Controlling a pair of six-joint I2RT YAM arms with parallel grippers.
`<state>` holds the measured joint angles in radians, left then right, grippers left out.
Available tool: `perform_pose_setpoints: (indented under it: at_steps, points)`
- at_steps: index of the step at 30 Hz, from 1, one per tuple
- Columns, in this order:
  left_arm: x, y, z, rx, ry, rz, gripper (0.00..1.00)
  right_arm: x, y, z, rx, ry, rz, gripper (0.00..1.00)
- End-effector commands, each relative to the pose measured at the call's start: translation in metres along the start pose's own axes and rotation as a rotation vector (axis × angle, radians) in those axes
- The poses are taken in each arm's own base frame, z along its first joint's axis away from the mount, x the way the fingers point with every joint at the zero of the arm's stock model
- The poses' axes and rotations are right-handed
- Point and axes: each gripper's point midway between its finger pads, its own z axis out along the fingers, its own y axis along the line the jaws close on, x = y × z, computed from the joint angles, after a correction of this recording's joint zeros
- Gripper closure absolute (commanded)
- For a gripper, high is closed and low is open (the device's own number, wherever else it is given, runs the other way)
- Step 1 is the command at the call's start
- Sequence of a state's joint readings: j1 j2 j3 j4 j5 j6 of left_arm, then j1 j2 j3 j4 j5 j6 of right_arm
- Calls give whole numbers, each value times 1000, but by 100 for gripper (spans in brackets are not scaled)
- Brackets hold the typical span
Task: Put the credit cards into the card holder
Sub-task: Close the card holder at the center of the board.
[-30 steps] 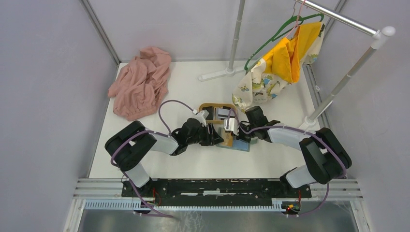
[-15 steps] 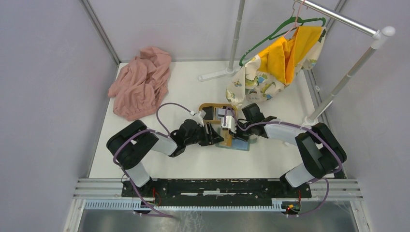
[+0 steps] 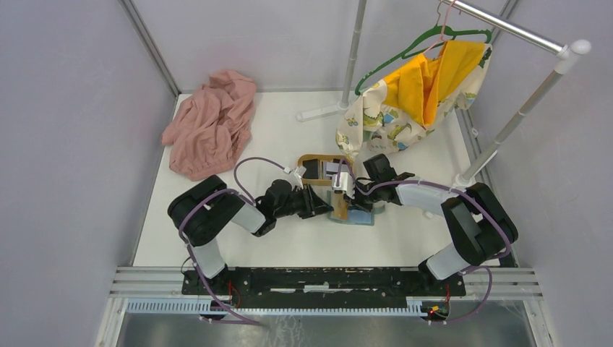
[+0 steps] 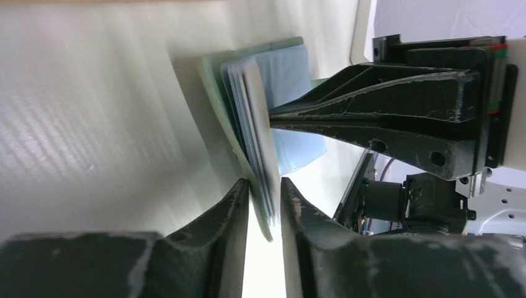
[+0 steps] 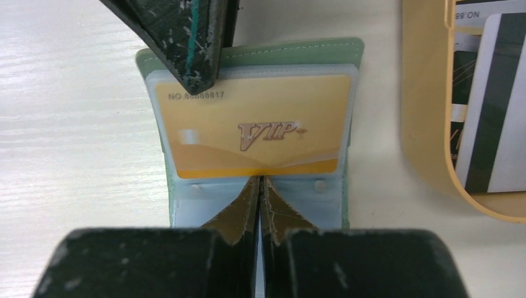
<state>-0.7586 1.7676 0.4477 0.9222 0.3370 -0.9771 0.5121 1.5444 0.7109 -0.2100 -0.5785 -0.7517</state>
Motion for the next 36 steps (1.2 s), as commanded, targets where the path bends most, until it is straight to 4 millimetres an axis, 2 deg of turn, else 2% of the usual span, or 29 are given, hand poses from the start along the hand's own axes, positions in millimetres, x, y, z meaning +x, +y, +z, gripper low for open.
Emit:
perform_pose_setpoints:
  at_steps: [1,7,13,20,25,30,36]
  points:
    - [-12,-35,2,141,-35,-9,74,-12,18,-2,-84,-58,46,94]
    - [-9,-25,7,104,-26,-14,98,-23,17,-8,-84,-108,49,94]
    - [-12,-13,-2,1,-30,54,98,-38,12,-24,-71,-173,28,88]
    - [-27,0,-36,-254,1,246,98,-51,1,-51,-11,-238,0,81]
    - [-32,-9,-47,-394,58,385,98,-56,-6,-68,-22,-241,-30,78]
    - [-25,-28,-32,-411,100,478,98,-54,4,-82,-98,-270,-103,77]
    - [-12,-46,-4,-403,152,532,97,-55,-4,-96,-44,-298,-113,76]
